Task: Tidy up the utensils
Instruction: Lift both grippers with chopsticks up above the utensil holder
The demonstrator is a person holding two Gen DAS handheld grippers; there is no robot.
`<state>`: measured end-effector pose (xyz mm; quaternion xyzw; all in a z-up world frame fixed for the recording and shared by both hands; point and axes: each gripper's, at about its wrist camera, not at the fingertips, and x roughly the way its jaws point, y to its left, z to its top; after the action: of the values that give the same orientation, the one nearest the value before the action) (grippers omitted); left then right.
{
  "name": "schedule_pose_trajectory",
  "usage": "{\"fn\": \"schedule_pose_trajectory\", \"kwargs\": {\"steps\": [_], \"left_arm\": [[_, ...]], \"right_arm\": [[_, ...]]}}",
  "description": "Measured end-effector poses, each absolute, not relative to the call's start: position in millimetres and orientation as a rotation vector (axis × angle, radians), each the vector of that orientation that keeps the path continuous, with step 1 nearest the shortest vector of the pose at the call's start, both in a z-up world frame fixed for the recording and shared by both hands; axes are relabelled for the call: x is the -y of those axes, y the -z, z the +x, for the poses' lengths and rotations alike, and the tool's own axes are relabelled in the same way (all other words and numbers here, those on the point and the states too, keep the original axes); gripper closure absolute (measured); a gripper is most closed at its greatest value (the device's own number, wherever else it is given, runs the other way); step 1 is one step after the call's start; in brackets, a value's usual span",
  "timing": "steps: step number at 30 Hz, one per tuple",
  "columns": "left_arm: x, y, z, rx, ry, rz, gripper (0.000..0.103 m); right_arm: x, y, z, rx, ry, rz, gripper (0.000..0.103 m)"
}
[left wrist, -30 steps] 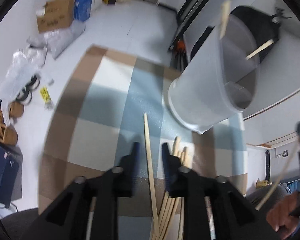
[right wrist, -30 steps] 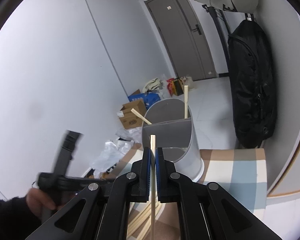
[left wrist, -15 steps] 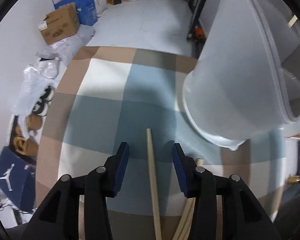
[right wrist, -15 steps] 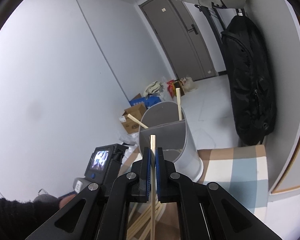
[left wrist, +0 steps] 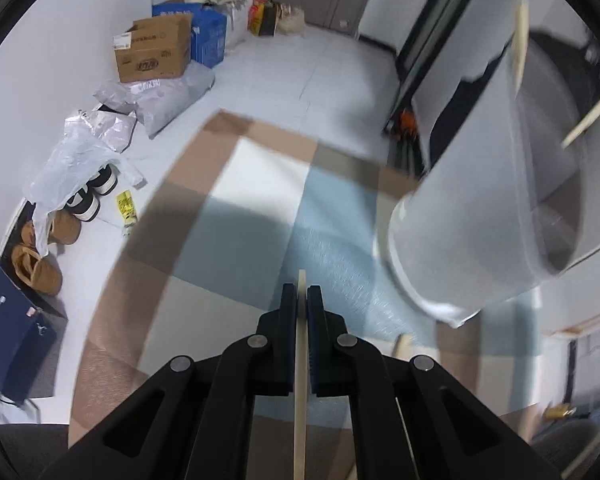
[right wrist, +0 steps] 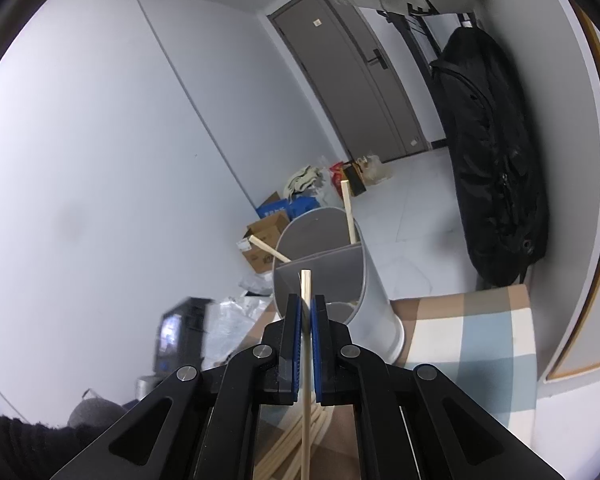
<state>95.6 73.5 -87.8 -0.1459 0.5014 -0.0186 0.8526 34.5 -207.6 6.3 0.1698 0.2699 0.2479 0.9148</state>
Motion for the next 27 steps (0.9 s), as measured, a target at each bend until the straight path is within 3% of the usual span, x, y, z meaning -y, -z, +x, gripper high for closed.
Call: {"fn": "schedule_pose_trajectory", "kwargs": {"steps": [8, 19, 27], "left_arm": [[-66.1, 23.7, 74.4, -0.857, 0.118, -0.319, 0.102], [-68.6, -25.1, 64.6, -0.689, 0.208, -0.33, 0.102], [-52.6, -85.6, 91.9, -0.519, 0.234, -0.32, 0.102]], "right_arm": [[205.2, -25.5, 28.7, -0.477, -0.487, 0.331, 0.099], [203.9, -81.1, 41.3, -0.323, -0.467, 0.32, 0.099], [196.0, -119.1, 78.6, -0.241, -0.468, 0.293, 0.099]]}}
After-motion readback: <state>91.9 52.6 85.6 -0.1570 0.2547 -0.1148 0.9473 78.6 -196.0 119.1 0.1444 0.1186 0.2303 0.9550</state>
